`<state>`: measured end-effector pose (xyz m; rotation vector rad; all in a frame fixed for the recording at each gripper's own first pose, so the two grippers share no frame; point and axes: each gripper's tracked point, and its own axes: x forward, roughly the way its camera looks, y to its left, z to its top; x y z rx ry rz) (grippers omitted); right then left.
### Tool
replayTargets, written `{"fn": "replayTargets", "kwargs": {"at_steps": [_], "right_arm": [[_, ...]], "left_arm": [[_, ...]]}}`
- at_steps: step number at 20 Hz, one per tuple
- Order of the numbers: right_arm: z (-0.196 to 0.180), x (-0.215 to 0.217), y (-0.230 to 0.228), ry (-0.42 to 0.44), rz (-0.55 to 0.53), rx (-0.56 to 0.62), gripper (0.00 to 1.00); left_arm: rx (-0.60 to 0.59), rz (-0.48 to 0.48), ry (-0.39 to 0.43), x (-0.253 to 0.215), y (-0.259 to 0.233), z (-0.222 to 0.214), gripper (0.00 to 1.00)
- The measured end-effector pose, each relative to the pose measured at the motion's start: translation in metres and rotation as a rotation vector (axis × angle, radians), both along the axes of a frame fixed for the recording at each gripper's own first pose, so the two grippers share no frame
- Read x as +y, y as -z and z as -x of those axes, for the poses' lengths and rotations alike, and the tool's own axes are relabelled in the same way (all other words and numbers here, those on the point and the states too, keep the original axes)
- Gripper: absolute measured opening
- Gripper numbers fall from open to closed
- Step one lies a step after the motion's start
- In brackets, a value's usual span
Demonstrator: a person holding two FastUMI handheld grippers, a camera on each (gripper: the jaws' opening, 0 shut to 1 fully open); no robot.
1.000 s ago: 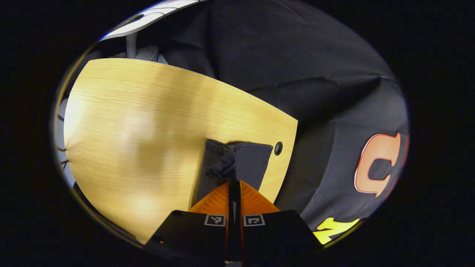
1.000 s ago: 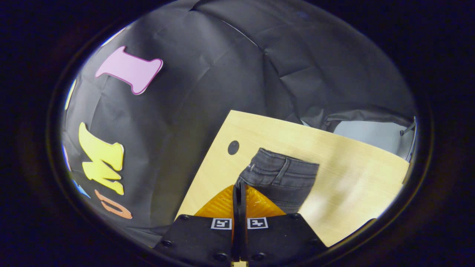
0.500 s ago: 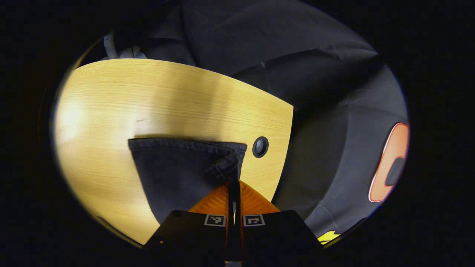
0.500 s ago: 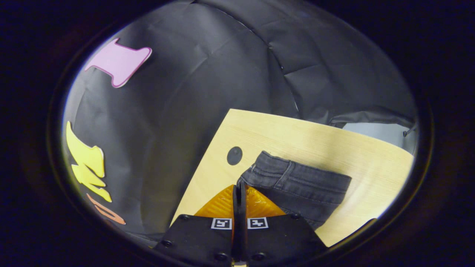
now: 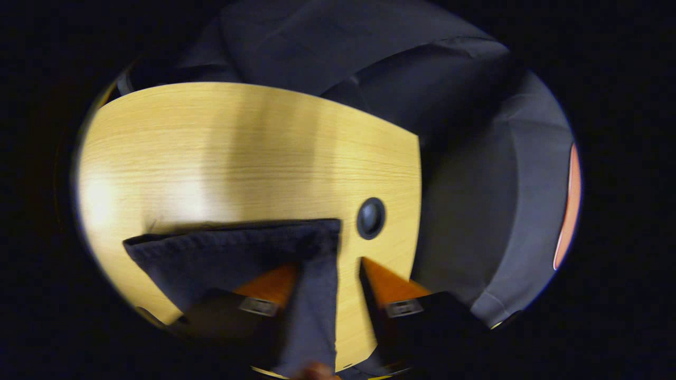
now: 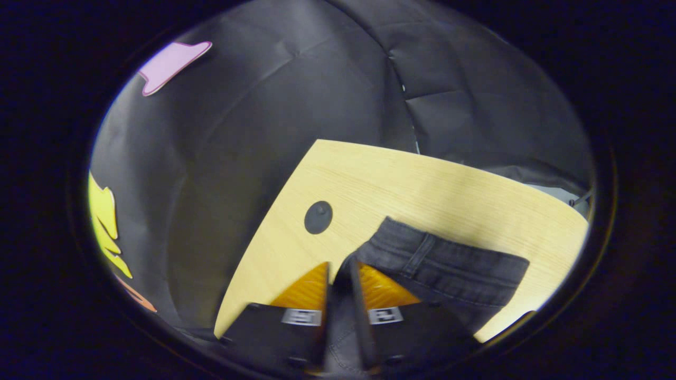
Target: Grasp the waist and the cuffs of the jeans and fold them to make the two legs overlap; first hold the waist and fold one-third of the jeans toward the cuffs, then hold the cuffs and fold the remaining one-third in the same direction to finish folding.
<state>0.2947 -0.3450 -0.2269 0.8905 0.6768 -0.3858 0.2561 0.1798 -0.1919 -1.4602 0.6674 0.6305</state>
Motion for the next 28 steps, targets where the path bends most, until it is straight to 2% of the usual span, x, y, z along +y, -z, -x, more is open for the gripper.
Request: {"fn": "replayTargets", "kwargs": {"at_steps": [2,3,7,8,11,13,15,18,21,25,28], "right_arm": [[0.002,0.001,-0.002,-0.035,0.058,0.017,0.98],[0.002,0.002,-0.006,-0.058,0.084,0.011,1.0],[0.019,0.005,-0.041,-0.129,0.154,-0.042,0.98],[0.03,-0.001,-0.052,-0.129,0.172,-0.054,0.98],[0.068,-0.022,-0.07,-0.086,0.187,-0.065,0.98],[0.096,-0.038,-0.075,-0.036,0.192,-0.064,0.98],[0.122,-0.047,-0.069,0.003,0.198,-0.048,0.98],[0.15,-0.065,-0.055,0.044,0.241,-0.018,0.98],[0.164,-0.064,-0.035,0.06,0.203,0.021,0.98],[0.162,-0.054,-0.004,0.098,0.077,0.069,0.98],[0.155,-0.043,0.009,0.114,0.002,0.077,0.98]], "left_arm": [[-0.014,-0.058,0.045,0.004,-0.008,0.002,0.99],[-0.027,-0.11,0.071,0.005,-0.019,0.007,1.0],[-0.132,-0.398,0.196,0.014,-0.087,0.035,0.99],[-0.172,-0.456,0.227,0.019,-0.099,0.021,0.99],[-0.293,-0.606,0.324,0.0,-0.164,0.053,0.99],[-0.342,-0.663,0.403,-0.022,-0.188,0.071,0.99],[-0.364,-0.766,0.464,-0.035,-0.208,0.091,0.99],[-0.432,-0.98,0.544,-0.057,-0.233,0.114,0.99],[-0.439,-1.188,0.626,-0.085,-0.245,0.151,0.99],[-0.536,-1.3,0.659,-0.138,-0.264,0.177,0.99],[-0.582,-1.301,0.741,-0.183,-0.268,0.202,0.98]]}}
